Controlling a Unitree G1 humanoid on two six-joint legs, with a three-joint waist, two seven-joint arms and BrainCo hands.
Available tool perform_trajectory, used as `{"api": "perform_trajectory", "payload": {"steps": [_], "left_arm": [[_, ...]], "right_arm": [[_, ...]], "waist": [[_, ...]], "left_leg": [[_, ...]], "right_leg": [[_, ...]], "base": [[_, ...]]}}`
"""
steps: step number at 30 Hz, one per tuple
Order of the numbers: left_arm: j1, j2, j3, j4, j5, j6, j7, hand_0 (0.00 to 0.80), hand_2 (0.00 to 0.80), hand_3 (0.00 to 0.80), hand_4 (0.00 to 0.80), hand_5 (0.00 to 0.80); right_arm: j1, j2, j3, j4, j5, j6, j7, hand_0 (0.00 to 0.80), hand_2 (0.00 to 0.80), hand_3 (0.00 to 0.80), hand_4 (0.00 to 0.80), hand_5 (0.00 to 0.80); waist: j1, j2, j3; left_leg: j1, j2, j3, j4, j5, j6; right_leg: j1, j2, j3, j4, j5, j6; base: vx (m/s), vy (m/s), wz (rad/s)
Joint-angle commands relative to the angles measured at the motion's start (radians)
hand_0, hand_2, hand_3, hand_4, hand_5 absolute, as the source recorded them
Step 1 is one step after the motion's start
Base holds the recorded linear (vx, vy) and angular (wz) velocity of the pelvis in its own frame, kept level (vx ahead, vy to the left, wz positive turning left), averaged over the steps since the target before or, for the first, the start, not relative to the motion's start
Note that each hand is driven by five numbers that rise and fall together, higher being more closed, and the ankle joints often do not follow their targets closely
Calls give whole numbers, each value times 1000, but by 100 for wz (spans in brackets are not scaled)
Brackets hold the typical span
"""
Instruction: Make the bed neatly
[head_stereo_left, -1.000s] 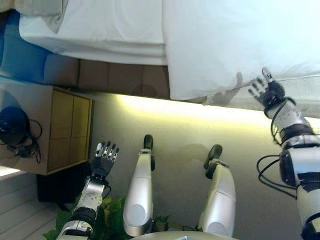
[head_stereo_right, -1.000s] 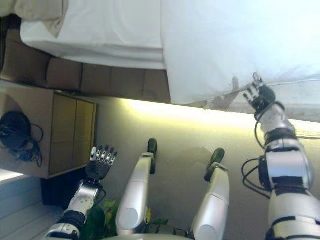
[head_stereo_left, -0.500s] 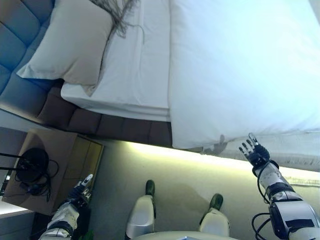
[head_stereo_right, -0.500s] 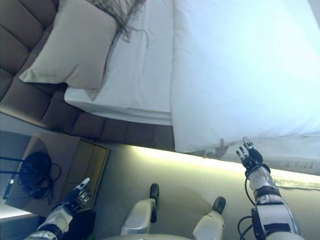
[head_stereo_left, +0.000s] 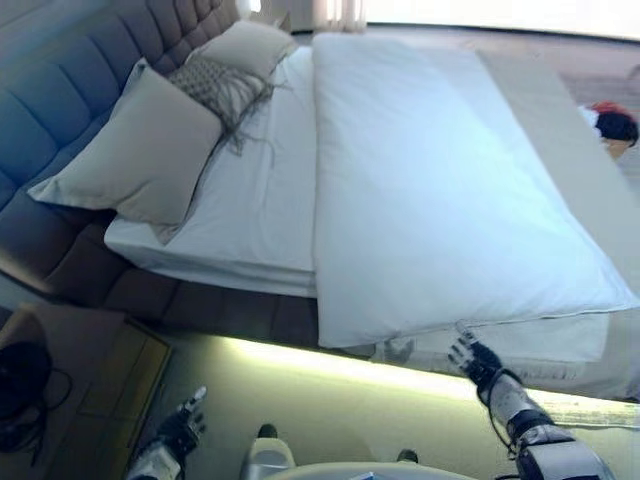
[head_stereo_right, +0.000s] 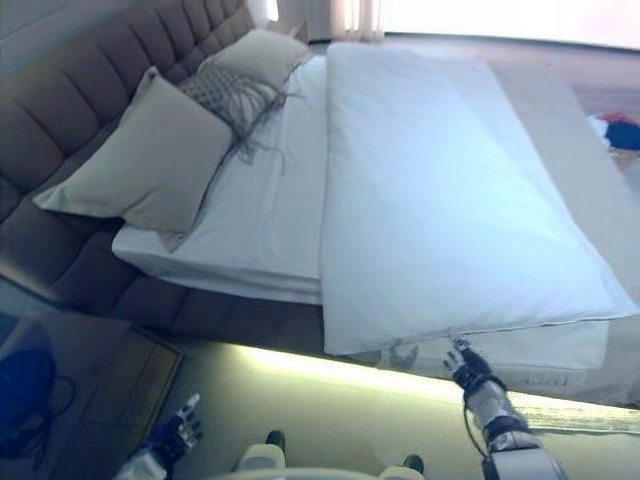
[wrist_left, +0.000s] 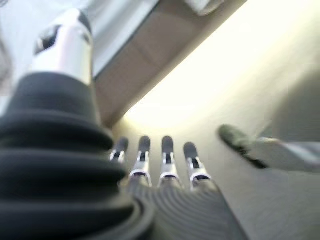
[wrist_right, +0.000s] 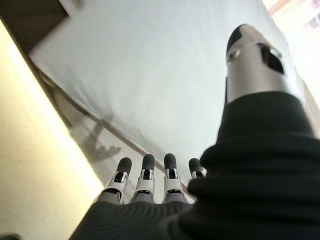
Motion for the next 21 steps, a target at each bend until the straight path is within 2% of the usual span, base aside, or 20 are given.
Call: {"api": "perform_trajectory", "payload": {"steps": [1,2,3,4,6,7,11,16,21], "left_arm": [[5,-2,11,21,24,-30,2,0,0,0,0,0],[0,-5,2,27,23,-31,-3,0,0,0,0,0],[-10,-12,-9,36,23,-38,-7,0,0,0,0,0],[-5,-14,-1,51,28,-51,-16,0,0,0,0,0],[-2,-2,23,57,39,-59,-22,0,0,0,0,0],[-5,1,23,58,37,-59,-21,0,0,0,0,0],[-61,19,11,55,27,-58,-8,0,0,0,0,0],[-130,56,-21,30,16,-28,-7,0,0,0,0,0],[-102,57,-8,46,36,-48,-22,0,0,0,0,0]], "right_arm": [[-11,-19,-1,0,22,-14,8,0,0,0,0,0],[-15,-16,-7,41,33,-18,22,0,0,0,0,0],[-26,-9,-7,80,39,-35,27,0,0,0,0,0],[-41,-4,-2,100,39,-43,19,0,0,0,0,0],[-37,9,-23,121,34,-38,22,0,0,0,0,0],[-34,11,-25,124,34,-39,25,0,0,0,0,0],[-31,59,-19,138,26,-78,39,0,0,0,0,0],[-88,66,9,89,48,-97,10,0,0,0,0,0],[-87,48,1,49,28,-86,-2,0,0,0,0,0]], "waist": [[46,42,38],[58,55,35],[82,65,40],[96,63,39],[97,54,25],[98,52,24],[114,38,11],[113,34,34],[102,31,43]], "left_leg": [[-46,4,16,-193,189,26],[-57,3,42,-286,221,23],[-104,-17,31,-333,259,29],[-103,-47,-14,-331,217,53],[-104,-49,14,-286,157,81],[-111,-50,14,-270,149,83],[-161,-44,0,-167,113,83],[-217,-15,-6,-142,126,57],[-199,-1,-13,-122,109,50]], "right_leg": [[48,29,-4,54,-15,-49],[73,38,-10,45,-20,-40],[103,52,5,42,-36,-42],[100,51,23,49,-56,-51],[118,36,31,76,-92,-45],[121,31,29,79,-94,-44],[143,-16,-1,68,-88,-43],[131,-30,-16,42,-75,-31],[136,-40,-9,44,-72,-19]], "base": [[273,158,-6],[295,144,-26],[299,113,-42],[316,122,-77],[251,109,-82],[210,61,-1],[186,-6,32],[-13,-79,4],[118,8,-4]]}}
